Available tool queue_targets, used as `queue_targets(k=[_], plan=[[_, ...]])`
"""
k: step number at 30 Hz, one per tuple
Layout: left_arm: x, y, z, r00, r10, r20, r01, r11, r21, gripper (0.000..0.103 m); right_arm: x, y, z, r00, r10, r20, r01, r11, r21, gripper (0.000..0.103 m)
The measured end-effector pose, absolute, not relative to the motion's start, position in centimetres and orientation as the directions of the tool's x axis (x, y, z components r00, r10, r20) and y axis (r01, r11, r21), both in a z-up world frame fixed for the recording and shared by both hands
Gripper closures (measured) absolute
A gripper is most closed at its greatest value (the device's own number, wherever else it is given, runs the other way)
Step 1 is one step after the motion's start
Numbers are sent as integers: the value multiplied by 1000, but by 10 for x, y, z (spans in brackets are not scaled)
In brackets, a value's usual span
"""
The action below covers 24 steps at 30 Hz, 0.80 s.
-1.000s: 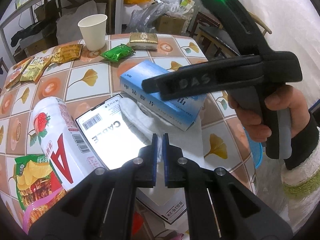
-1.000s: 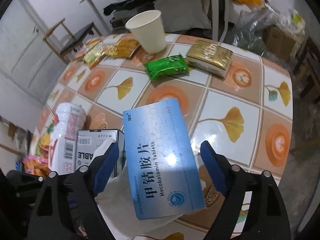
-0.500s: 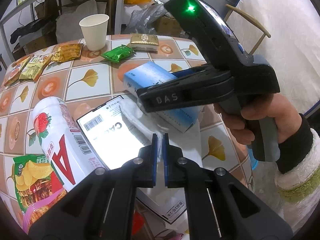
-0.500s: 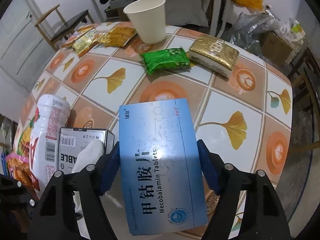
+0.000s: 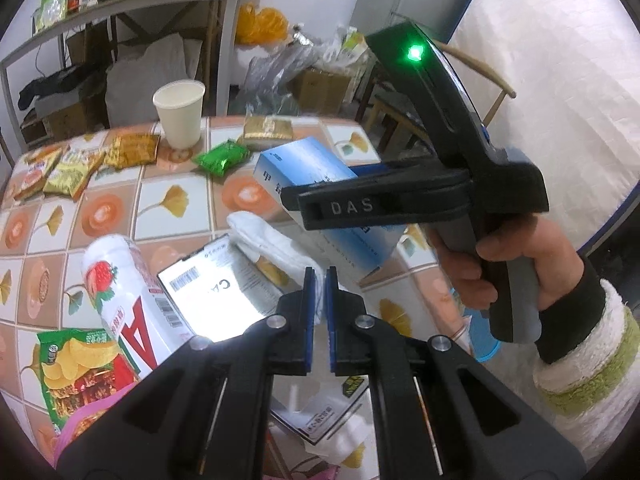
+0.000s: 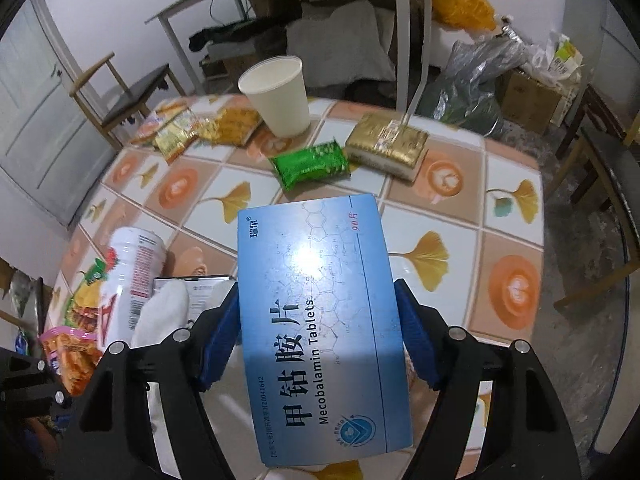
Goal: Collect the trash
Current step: 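Carry the blue box and white cloth over the blue wastebasket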
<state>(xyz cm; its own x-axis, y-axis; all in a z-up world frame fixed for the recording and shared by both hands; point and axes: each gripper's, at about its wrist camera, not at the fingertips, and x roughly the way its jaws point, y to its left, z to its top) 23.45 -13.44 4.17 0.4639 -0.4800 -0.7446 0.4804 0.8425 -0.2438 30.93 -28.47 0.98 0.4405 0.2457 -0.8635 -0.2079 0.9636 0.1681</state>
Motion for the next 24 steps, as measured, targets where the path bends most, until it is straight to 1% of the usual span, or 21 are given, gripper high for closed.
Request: queue_targets(k=[5,17,22,24], plan=[[221,-135,62,497,-495,-713,498,835,-233,99,287,-297,37,503,230,-833,-185,970,156,32],[185,-146,106,540,-543,-644,546,808,-223,99,208,-357,97,639,237,-732,-99,969,227,32],[167,-167,114,521,-577,-629,587,777,-226,99,170,-396,101,669,225,-709,-40,962,268,32],[161,-183,113,500,-594,-631,612,757,-228,99,150,-419,99,675,201,-710,10,960,281,32]])
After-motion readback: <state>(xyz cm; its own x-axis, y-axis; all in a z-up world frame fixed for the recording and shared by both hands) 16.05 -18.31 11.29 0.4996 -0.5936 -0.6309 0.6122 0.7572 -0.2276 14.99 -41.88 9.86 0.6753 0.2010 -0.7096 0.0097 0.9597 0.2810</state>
